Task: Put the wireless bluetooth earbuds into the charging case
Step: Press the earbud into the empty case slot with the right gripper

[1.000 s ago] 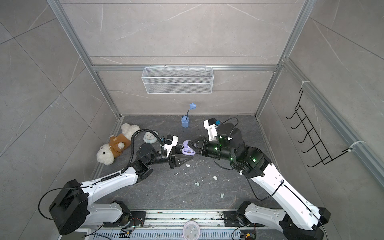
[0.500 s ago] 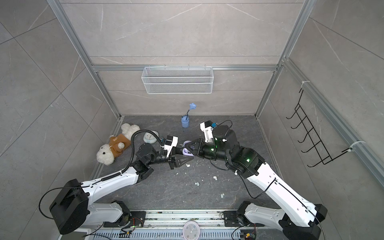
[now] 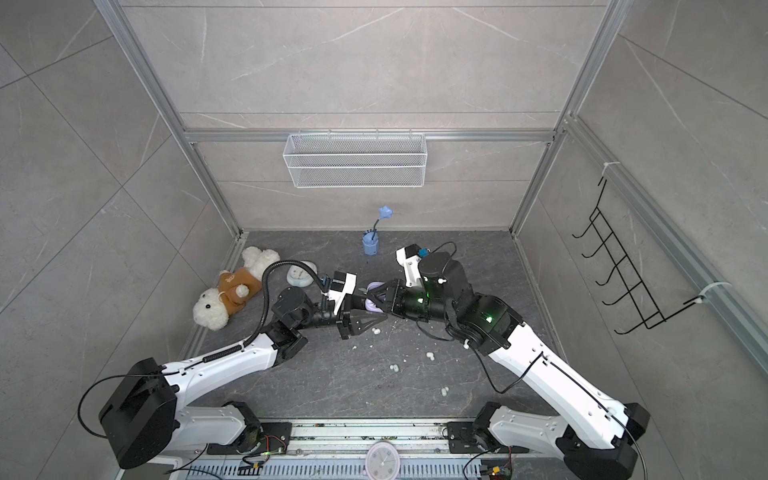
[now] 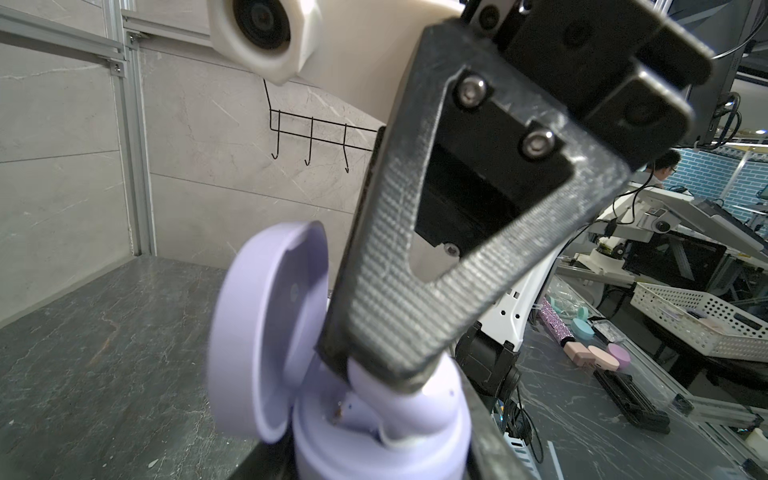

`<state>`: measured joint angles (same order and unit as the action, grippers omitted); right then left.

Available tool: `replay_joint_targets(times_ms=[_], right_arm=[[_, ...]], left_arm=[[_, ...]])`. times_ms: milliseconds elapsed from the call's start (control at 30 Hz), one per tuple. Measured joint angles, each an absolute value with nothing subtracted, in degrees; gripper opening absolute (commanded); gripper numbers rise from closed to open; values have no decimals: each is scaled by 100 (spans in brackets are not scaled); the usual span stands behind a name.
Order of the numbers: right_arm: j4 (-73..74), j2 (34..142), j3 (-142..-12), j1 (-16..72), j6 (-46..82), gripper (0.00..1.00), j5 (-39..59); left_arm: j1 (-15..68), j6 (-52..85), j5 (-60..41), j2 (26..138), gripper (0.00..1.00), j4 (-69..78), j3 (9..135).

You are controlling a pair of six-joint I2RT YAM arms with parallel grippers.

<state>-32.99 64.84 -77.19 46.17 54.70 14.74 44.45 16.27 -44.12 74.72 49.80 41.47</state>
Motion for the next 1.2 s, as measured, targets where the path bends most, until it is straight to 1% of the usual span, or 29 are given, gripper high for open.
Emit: replay_joint_targets(times_ms=[233, 433, 667, 933, 1200], right_arm=[[-3387, 6484, -7719, 4628, 5468, 15, 1426], [-3468, 6484, -7719, 4630, 5468, 19, 1413], [-3514, 6482, -7721, 4639, 5465, 27, 1363], [-3540, 6471, -7752, 4641, 5446, 45, 1304], [-3951, 6466, -8062, 4654, 5402, 51, 1236]], left_arm=[[4445, 1627, -4412, 7470, 25, 4980, 4147], [4462, 1627, -4412, 7472, 25, 4976, 4147], [4464, 1625, -4414, 7472, 25, 4950, 4147], [4464, 1627, -4410, 7472, 25, 4842, 4147], [4464, 1627, -4405, 7472, 25, 4845, 4147]])
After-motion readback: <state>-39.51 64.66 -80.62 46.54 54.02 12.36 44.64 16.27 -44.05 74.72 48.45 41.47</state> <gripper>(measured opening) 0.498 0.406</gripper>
